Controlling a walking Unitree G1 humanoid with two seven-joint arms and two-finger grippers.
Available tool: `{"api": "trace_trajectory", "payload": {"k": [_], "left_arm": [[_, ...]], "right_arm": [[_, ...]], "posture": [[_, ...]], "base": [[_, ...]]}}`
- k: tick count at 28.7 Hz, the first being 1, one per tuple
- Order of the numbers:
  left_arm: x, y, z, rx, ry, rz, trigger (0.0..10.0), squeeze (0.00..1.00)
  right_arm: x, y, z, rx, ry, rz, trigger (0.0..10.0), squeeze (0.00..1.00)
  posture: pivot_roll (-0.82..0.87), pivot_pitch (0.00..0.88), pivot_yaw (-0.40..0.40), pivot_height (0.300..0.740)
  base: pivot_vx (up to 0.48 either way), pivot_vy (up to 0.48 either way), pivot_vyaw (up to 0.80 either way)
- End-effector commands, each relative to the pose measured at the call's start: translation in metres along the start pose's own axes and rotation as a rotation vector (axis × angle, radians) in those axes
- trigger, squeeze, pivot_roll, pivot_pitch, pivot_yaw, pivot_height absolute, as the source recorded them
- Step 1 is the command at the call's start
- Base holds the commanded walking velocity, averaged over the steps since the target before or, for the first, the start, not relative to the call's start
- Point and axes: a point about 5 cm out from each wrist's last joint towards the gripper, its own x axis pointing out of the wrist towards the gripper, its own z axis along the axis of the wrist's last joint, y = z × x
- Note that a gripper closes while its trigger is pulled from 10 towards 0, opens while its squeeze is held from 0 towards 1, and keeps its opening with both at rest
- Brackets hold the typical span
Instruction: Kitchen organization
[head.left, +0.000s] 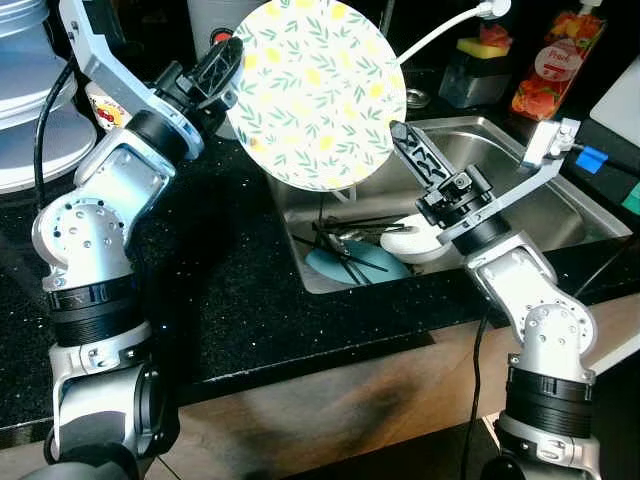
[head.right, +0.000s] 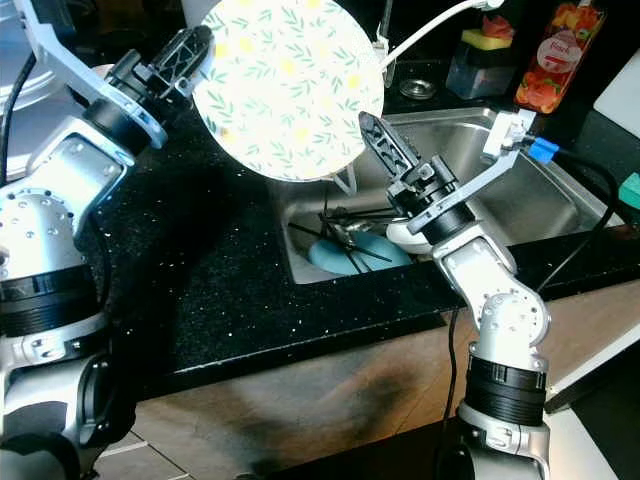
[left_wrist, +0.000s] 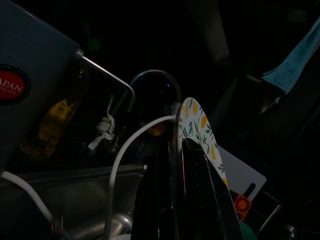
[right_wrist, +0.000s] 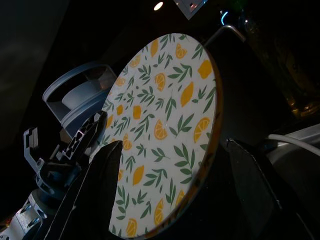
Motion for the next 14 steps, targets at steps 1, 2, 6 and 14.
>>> {"api": "trace_trajectory", "payload": {"k": [1,2,6,14], "left_arm": [[0.0002,-0.0065,0.0037,0.017,-0.013,-0.029,10.0,0.0],[0.0003,-0.0065,0.0032,0.017,-0.011,-0.03,10.0,0.0],[0.0004,-0.0067,0.0017,0.012,-0.007,-0.031,10.0,0.0],[0.0008,-0.0079,-0.0008,0.012,-0.002,-0.034,10.0,0.0]], "right_arm": [[0.0,0.0,0.0,0.009,-0.004,0.007,10.0,0.0],[0.0005,0.0002,-0.0003,0.014,-0.004,0.009,10.0,0.0],[0.0021,0.0014,-0.0019,0.029,-0.002,0.019,10.0,0.0],[0.0036,0.004,-0.0047,0.051,0.003,0.034,10.0,0.0]], "posture": [[0.11,0.05,-0.009,0.74],[0.12,0.051,-0.01,0.74],[0.12,0.051,-0.01,0.74],[0.12,0.052,-0.012,0.74]], "base": [[0.0,0.0,0.0],[0.0,0.0,0.0],[0.0,0.0,0.0],[0.0,0.0,0.0]]}}
